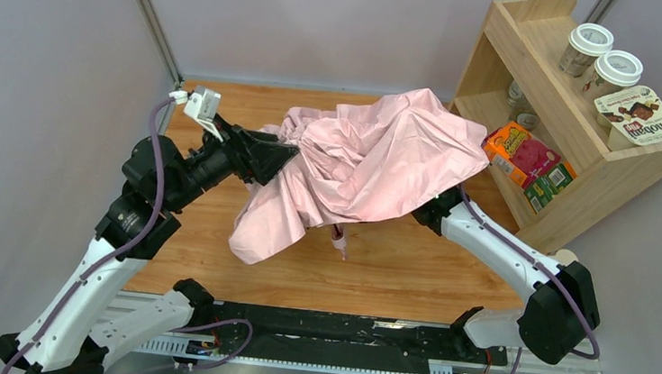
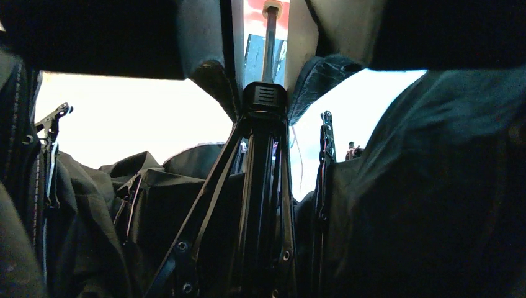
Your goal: Put away the umbrella
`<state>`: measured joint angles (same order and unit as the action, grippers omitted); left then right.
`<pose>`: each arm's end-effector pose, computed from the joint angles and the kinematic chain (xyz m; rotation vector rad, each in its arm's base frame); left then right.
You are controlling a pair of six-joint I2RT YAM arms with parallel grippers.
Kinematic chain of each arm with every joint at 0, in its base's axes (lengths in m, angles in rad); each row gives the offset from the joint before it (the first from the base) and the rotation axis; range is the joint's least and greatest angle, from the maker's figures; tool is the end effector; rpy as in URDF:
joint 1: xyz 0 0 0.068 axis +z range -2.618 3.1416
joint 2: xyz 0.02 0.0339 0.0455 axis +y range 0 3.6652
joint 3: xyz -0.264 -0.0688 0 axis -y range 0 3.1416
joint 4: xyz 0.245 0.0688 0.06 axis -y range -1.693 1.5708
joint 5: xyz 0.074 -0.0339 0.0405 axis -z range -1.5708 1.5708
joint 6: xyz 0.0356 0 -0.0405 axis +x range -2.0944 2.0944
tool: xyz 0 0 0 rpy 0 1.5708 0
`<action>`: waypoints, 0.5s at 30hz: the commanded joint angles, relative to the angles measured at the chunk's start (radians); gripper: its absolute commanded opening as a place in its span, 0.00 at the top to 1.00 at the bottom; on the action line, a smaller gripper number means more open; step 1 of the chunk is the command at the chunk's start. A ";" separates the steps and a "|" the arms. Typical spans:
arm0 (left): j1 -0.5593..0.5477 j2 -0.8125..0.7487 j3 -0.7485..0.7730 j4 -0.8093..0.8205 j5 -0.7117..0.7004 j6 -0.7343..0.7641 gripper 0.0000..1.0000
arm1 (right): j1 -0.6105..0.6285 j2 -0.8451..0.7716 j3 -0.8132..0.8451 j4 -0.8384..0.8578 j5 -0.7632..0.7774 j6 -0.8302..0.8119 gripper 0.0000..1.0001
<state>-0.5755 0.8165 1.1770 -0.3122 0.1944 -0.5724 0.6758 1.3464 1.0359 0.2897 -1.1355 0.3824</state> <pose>0.1272 -0.0907 0.4537 0.1675 1.6121 -1.0508 0.2153 0.2140 0.3513 -1.2125 1.4248 1.6581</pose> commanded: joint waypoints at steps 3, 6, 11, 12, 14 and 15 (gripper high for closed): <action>0.003 0.065 0.033 0.156 0.150 -0.023 0.21 | 0.019 -0.016 0.082 0.045 -0.041 -0.042 1.00; 0.003 0.139 0.073 0.174 0.296 -0.018 0.22 | 0.019 -0.015 0.088 0.048 -0.040 -0.037 1.00; 0.003 0.181 0.095 0.107 0.307 -0.015 0.21 | 0.019 -0.013 0.090 0.123 -0.035 0.022 1.00; 0.003 0.174 0.067 0.154 0.322 -0.029 0.22 | 0.019 -0.009 0.096 0.123 -0.033 0.027 1.00; 0.003 0.184 0.044 0.200 0.350 -0.049 0.22 | 0.021 -0.004 0.101 0.138 -0.029 0.033 1.00; 0.003 0.200 0.047 0.200 0.364 -0.043 0.25 | 0.019 -0.003 0.104 0.138 -0.024 0.033 1.00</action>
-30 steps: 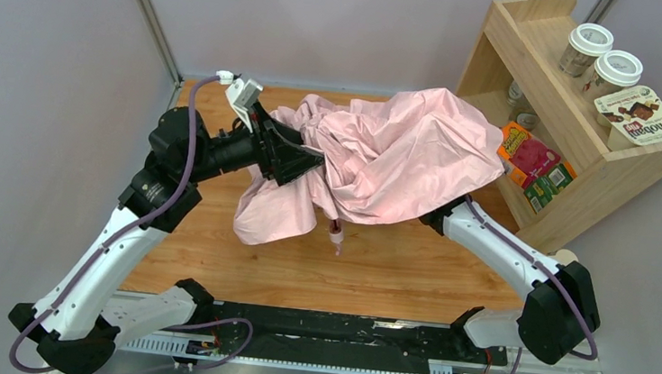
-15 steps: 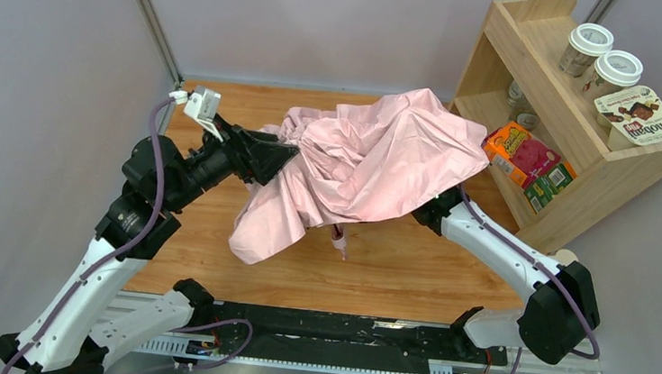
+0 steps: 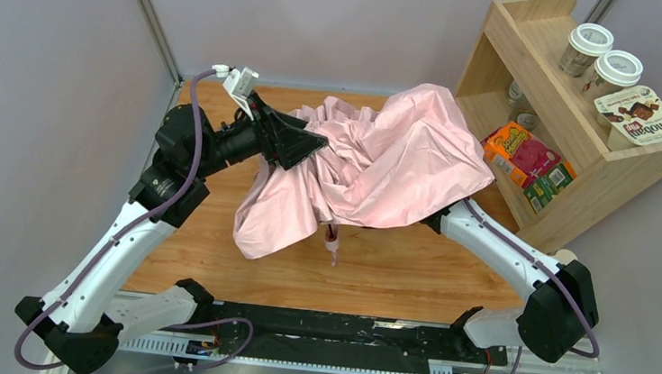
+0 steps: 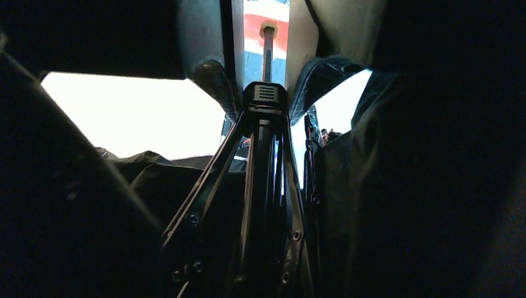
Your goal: Put away the umbrella
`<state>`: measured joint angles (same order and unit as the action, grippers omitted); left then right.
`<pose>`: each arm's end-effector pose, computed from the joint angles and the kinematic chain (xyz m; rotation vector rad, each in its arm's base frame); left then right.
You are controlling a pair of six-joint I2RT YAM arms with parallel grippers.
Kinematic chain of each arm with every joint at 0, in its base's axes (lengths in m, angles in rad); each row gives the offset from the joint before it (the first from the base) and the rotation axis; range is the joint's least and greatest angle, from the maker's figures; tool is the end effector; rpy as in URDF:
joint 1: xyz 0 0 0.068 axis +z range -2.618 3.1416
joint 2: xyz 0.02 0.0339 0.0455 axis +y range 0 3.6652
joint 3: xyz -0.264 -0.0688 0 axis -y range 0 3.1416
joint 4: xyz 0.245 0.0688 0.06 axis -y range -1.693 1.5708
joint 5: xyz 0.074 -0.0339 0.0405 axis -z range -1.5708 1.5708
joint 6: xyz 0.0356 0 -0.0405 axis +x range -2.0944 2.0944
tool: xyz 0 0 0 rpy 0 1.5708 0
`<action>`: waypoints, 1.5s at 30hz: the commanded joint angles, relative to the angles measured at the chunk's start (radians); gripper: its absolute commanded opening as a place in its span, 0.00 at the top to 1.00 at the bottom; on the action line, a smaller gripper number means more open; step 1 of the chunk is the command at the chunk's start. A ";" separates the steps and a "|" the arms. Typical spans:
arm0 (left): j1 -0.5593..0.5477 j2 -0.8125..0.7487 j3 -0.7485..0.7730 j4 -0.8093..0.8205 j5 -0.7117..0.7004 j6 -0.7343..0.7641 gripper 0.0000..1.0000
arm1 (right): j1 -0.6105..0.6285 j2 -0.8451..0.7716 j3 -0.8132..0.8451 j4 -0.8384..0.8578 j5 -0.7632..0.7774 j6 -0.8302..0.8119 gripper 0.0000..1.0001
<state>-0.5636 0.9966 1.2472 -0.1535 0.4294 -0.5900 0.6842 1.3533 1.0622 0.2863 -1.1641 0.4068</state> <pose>0.1653 -0.1220 0.4644 0.3562 1.5732 -1.2293 0.2142 0.2169 0.3580 -1.2358 1.4132 1.6945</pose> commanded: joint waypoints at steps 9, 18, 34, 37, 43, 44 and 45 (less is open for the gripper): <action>-0.009 0.056 0.021 0.032 0.194 0.038 0.99 | 0.011 -0.020 0.099 0.030 0.064 -0.039 1.00; -0.009 -0.162 -0.083 0.095 -0.066 0.111 1.00 | -0.003 -0.092 -0.048 -0.053 0.423 -0.016 0.21; -0.009 -0.429 -0.242 0.111 -0.459 0.211 1.00 | -0.052 -0.347 -0.399 -0.140 0.757 0.109 0.00; -0.009 -0.385 -0.227 0.129 -0.373 0.145 1.00 | -0.052 -0.284 -0.378 0.066 0.508 0.067 0.05; -0.010 -0.334 -0.165 0.077 -0.322 0.007 1.00 | -0.052 -0.162 -0.300 0.195 0.221 -0.012 0.00; -0.010 -0.322 -0.140 0.051 -0.323 -0.005 1.00 | -0.052 -0.152 -0.292 0.200 0.196 -0.013 0.00; -0.009 -0.305 -0.096 -0.008 -0.327 -0.016 1.00 | -0.052 -0.145 -0.288 0.206 0.179 -0.007 0.00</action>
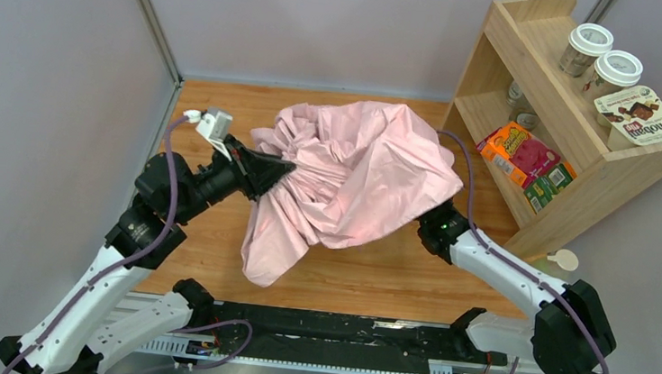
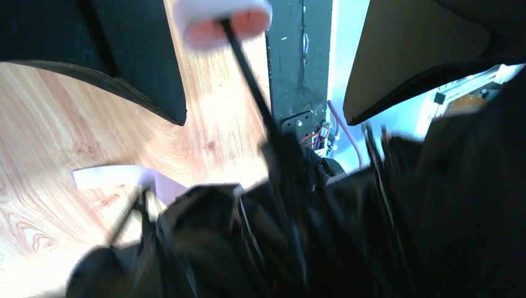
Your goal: Put away the umbrella
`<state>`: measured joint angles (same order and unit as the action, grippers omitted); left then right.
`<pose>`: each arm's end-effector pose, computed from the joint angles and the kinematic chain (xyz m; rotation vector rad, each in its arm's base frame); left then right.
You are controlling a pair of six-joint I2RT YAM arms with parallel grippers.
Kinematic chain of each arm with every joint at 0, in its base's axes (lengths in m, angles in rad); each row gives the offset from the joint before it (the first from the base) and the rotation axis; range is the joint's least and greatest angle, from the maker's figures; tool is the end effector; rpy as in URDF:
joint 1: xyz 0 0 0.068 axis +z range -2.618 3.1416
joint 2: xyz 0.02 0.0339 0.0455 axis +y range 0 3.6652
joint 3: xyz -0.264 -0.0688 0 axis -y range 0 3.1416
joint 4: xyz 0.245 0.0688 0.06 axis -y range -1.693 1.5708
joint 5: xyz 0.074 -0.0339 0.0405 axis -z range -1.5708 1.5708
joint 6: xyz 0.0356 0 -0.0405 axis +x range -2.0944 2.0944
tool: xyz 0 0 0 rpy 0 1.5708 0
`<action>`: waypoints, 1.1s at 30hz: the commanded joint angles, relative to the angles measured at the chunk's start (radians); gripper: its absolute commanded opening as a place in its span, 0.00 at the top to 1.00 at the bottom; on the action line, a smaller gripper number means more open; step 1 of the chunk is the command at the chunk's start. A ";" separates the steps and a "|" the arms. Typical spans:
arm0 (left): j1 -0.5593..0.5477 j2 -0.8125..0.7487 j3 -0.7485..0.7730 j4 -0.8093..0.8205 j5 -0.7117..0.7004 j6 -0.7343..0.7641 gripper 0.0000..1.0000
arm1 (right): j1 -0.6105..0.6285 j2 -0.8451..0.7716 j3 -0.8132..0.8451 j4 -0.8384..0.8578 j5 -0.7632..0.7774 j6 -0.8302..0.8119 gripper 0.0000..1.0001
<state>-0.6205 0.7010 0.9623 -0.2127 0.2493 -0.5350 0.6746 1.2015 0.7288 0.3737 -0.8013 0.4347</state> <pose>0.1151 -0.0931 0.4103 0.2815 1.6059 -1.0965 0.1937 0.1876 0.2918 -0.8751 1.6557 1.4635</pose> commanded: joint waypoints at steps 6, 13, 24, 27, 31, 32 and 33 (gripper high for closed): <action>0.048 0.058 0.315 -0.010 -0.096 -0.100 1.00 | -0.006 0.081 0.081 0.174 -0.181 0.019 0.05; 0.048 0.072 0.314 0.007 -0.062 -0.115 1.00 | 0.005 0.003 0.038 0.299 0.100 0.073 0.22; 0.048 0.069 0.260 0.035 -0.047 -0.129 1.00 | 0.048 0.064 0.020 0.543 0.085 0.218 1.00; 0.048 0.060 0.236 0.029 -0.062 -0.146 0.79 | 0.051 0.090 0.017 0.646 0.088 0.306 1.00; 0.048 0.051 0.219 0.018 -0.048 -0.168 0.42 | 0.054 0.110 0.044 0.676 0.064 0.331 1.00; 0.048 0.055 0.222 0.007 -0.045 -0.169 0.38 | 0.054 0.110 0.052 0.659 0.054 0.323 1.00; 0.048 0.057 0.225 0.003 -0.039 -0.169 0.36 | 0.052 0.110 0.058 0.651 0.056 0.320 1.00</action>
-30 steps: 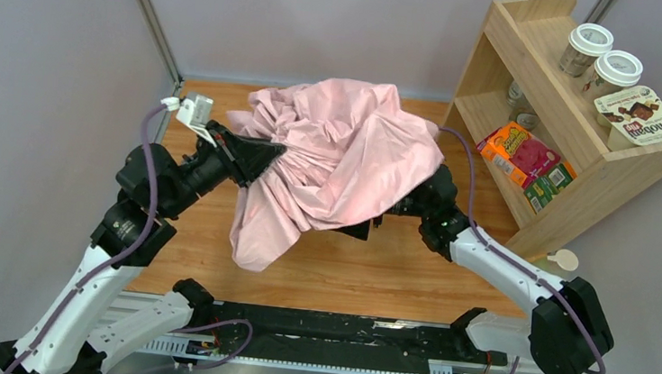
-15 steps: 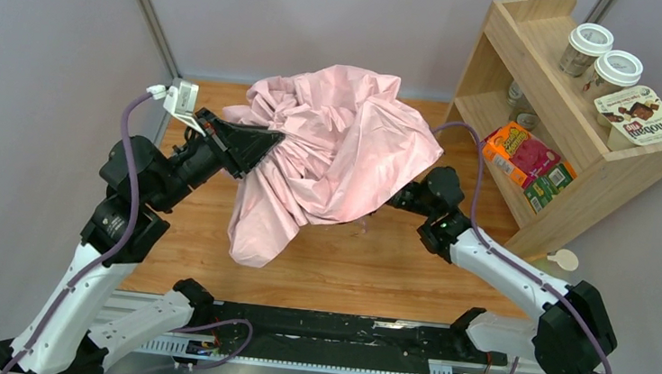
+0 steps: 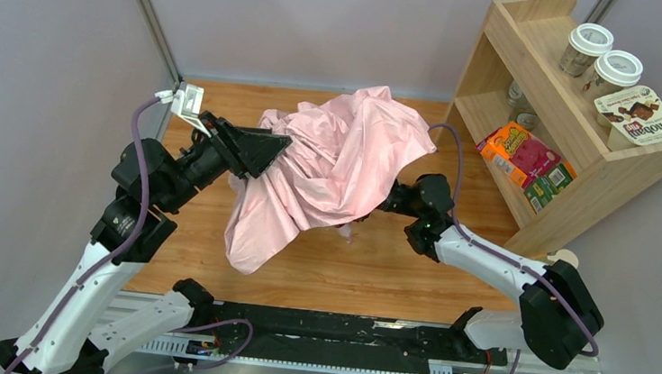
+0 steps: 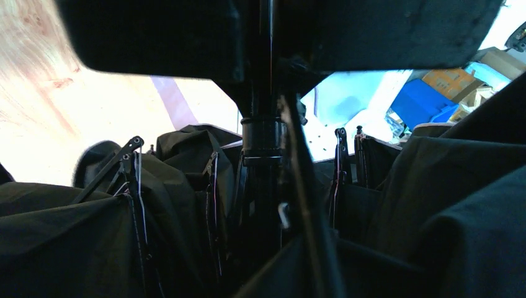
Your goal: Put away the umbrella
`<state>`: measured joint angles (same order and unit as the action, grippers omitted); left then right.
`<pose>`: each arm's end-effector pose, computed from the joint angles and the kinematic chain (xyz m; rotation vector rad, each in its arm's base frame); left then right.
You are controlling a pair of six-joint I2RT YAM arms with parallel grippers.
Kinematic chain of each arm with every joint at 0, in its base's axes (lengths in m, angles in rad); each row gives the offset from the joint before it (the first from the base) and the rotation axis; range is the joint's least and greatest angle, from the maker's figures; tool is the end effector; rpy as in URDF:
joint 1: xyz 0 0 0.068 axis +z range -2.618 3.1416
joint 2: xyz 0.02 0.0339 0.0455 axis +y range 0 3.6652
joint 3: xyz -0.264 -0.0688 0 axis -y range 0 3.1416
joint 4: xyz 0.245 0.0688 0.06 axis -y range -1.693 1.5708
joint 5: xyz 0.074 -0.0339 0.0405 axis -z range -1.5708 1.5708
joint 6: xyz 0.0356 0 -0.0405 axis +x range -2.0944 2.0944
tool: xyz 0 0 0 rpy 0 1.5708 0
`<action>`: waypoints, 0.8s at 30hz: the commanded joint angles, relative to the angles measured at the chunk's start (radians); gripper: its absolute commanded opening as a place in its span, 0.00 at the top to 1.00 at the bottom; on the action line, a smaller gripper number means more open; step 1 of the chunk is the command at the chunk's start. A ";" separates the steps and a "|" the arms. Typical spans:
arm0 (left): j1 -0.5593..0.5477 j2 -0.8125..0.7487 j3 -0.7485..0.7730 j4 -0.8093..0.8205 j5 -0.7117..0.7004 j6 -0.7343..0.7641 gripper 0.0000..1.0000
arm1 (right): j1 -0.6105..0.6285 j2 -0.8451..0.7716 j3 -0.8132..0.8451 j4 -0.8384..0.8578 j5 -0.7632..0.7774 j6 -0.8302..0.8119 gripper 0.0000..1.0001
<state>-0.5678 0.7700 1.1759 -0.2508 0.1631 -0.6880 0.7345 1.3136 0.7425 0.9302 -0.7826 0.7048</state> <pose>0.1147 -0.0800 0.4660 0.0534 1.5197 -1.1392 0.1942 0.2092 0.3217 -0.8023 1.3027 1.6585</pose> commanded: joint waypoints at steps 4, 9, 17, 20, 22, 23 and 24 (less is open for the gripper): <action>-0.004 0.002 0.018 0.039 0.059 -0.019 0.33 | 0.006 0.003 0.073 0.075 0.003 0.035 1.00; -0.004 0.064 0.053 0.028 0.128 -0.025 0.31 | 0.022 -0.005 0.081 0.058 0.011 0.018 1.00; -0.004 0.086 0.067 0.045 0.144 0.010 0.79 | 0.052 -0.027 0.120 -0.068 0.011 -0.071 1.00; -0.004 0.066 0.074 0.050 0.106 0.070 1.00 | 0.049 -0.097 0.081 -0.221 0.168 -0.108 0.79; -0.004 0.031 0.053 0.079 0.049 0.110 1.00 | 0.051 -0.144 0.034 -0.328 0.288 -0.119 0.25; -0.004 0.017 0.047 0.103 -0.012 0.135 1.00 | 0.051 -0.169 0.006 -0.391 0.375 -0.116 0.14; -0.004 -0.012 0.027 0.116 -0.042 0.154 1.00 | 0.051 -0.198 -0.032 -0.412 0.419 -0.105 0.08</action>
<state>-0.5678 0.8406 1.2125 -0.2310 0.2211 -0.6319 0.7807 1.2369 0.7818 0.6865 -0.6392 0.6357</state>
